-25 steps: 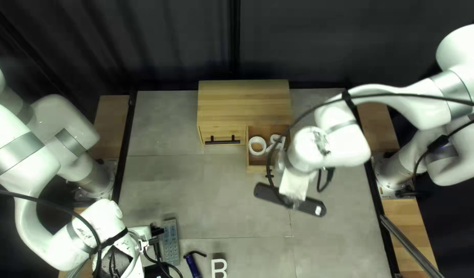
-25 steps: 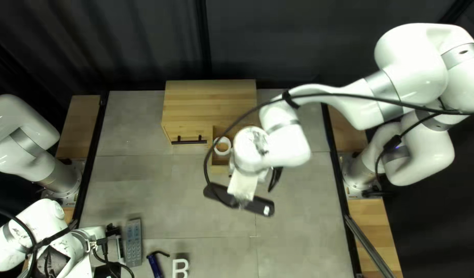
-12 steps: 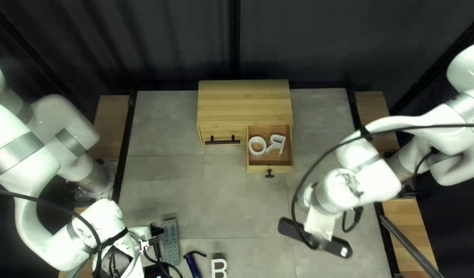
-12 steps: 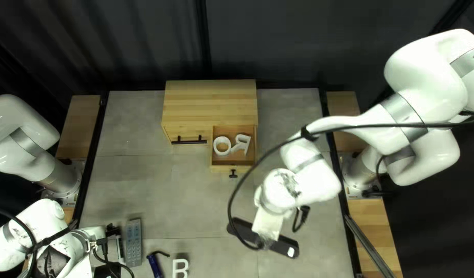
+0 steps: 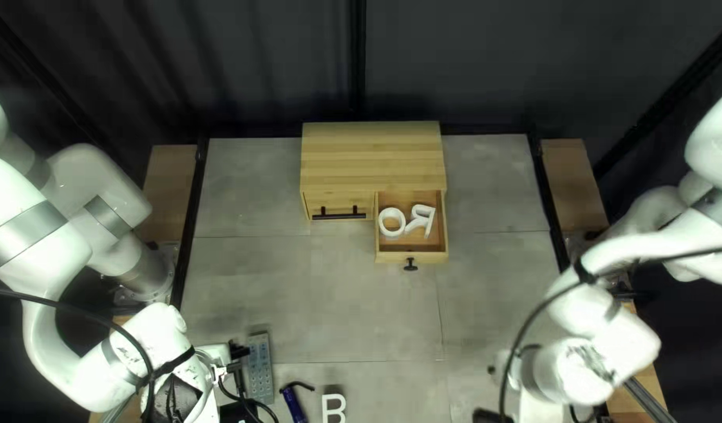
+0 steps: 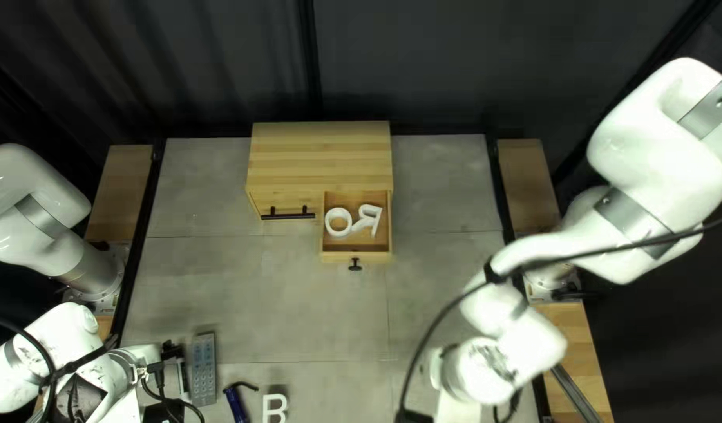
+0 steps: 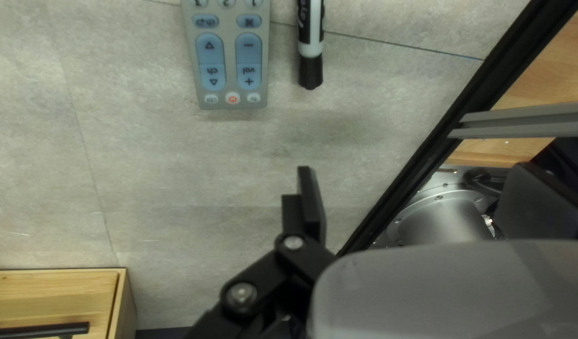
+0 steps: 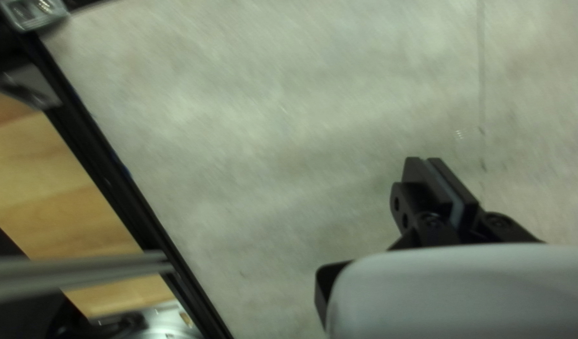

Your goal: Open drawers and place objects into drawer and close

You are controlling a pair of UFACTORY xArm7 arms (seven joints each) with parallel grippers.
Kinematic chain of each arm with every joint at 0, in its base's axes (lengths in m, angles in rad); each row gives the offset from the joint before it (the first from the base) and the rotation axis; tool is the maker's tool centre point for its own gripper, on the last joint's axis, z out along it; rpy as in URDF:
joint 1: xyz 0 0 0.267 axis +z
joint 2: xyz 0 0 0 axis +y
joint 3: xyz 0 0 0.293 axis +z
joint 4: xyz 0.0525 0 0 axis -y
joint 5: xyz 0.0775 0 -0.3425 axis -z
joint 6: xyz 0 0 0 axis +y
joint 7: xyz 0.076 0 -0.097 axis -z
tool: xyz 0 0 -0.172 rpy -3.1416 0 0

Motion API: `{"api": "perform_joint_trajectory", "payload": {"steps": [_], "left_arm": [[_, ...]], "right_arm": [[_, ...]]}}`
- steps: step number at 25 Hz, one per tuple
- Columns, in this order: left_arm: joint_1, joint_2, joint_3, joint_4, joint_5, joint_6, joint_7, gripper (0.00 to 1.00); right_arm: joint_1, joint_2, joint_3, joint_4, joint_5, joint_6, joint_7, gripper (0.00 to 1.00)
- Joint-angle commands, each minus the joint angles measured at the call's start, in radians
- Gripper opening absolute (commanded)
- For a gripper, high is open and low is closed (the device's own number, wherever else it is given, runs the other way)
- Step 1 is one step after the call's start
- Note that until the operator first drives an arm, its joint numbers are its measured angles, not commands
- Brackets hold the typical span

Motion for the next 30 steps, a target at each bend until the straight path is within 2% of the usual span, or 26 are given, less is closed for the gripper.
{"api": "perform_joint_trajectory", "payload": {"steps": [1, 7, 30], "left_arm": [[0.0, 0.0, 0.0, 0.0, 0.0, 0.0, 0.0, 1.0], [0.0, 0.0, 0.0, 0.0, 0.0, 0.0, 0.0, 1.0], [0.0, 0.0, 0.0, 0.0, 0.0, 0.0, 0.0, 1.0]], "right_arm": [[0.032, 0.028, 0.035, 0.006, -0.027, -0.011, 0.062, 1.0], [0.043, -0.004, 0.047, -0.031, -0.024, -0.023, 0.083, 1.0], [0.037, 0.006, 0.042, -0.052, -0.015, -0.063, 0.12, 1.0]]}}
